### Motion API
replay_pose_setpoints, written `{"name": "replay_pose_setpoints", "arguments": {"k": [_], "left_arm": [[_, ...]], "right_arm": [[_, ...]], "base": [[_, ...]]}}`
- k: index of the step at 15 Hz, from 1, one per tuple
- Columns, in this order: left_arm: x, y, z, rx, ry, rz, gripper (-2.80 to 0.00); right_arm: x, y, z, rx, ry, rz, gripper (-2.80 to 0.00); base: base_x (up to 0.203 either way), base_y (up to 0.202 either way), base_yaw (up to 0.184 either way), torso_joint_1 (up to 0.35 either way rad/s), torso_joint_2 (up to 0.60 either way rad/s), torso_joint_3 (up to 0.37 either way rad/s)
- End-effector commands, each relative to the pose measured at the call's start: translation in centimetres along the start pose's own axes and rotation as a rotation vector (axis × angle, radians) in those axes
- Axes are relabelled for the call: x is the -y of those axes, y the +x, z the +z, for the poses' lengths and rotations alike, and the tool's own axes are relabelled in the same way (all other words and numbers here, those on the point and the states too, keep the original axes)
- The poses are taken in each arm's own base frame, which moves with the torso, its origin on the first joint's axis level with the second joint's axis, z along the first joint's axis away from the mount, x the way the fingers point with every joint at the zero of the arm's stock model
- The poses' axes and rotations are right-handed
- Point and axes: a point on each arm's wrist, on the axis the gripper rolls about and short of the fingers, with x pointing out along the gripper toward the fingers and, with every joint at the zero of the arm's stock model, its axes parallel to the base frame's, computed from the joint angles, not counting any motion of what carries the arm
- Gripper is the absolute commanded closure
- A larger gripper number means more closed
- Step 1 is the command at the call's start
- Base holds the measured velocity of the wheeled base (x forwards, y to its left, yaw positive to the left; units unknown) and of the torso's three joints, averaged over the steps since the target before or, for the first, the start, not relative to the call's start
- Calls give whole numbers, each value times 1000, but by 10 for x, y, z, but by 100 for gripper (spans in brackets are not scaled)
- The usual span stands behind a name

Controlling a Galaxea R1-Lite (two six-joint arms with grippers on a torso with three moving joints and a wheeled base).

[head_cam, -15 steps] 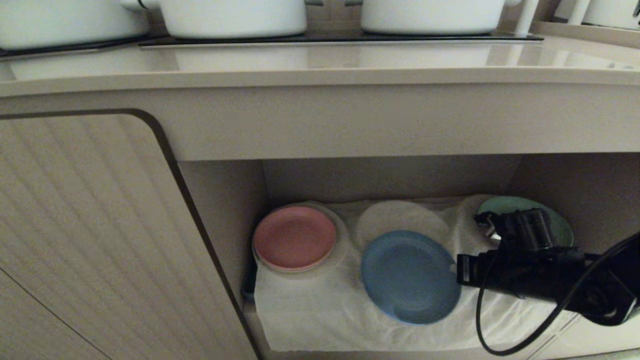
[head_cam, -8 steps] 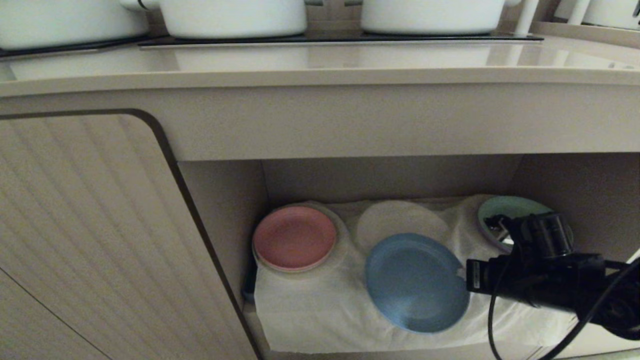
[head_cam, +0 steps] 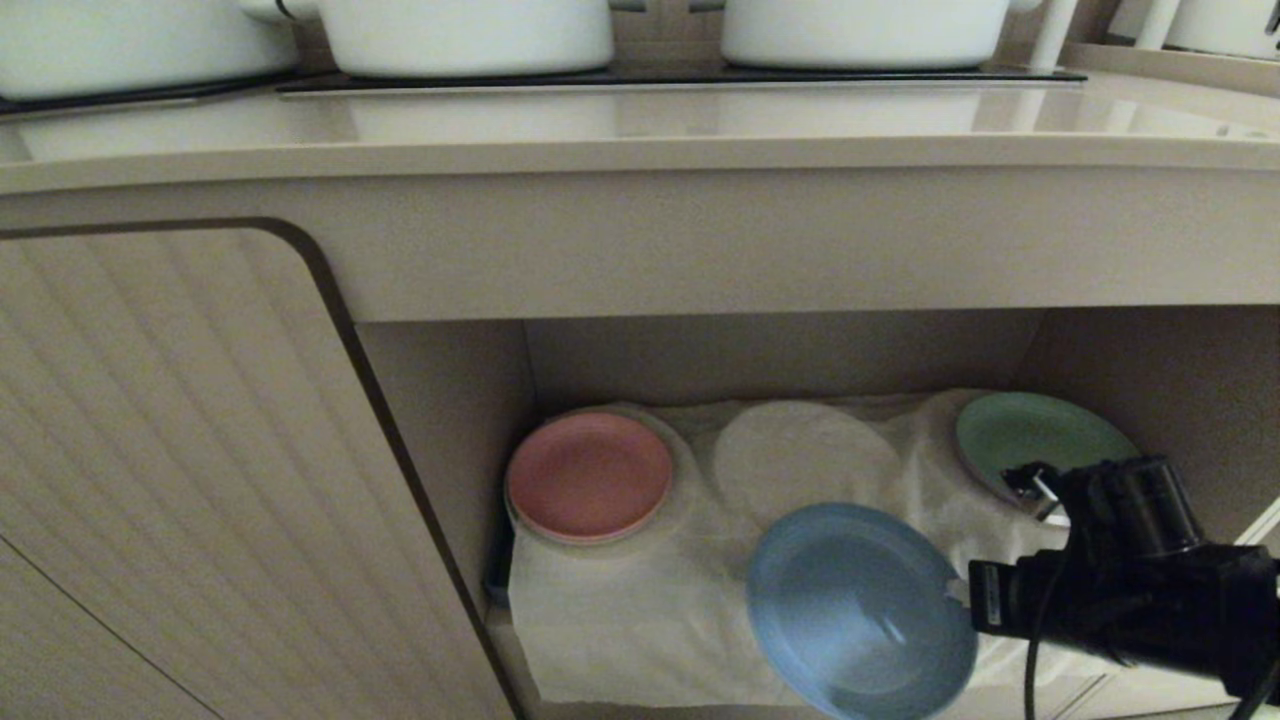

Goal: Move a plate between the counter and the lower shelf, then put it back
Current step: Put the plate

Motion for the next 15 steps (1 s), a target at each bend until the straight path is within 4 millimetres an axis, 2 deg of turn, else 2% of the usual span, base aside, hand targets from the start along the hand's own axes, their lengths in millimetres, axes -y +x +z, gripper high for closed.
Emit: {"name": "replay_pose_setpoints", "arguments": {"k": [1,5,10,15], "left_arm": [[0,0,0,1,-1,0,0],[0,0,0,1,-1,0,0],[0,0,0,1,-1,0,0],[0,0,0,1,-1,0,0]], "right_arm": [[1,-10,-4,9,1,4,0],[4,-25,-14,-17,4,-3,0],[3,-41,-15,31,23,17,0],[8,-60,-30,24,26,13,0]], "base": [[0,0,0,0,0,0],[0,0,0,0,0,0],[0,0,0,0,0,0],[0,0,0,0,0,0]]}}
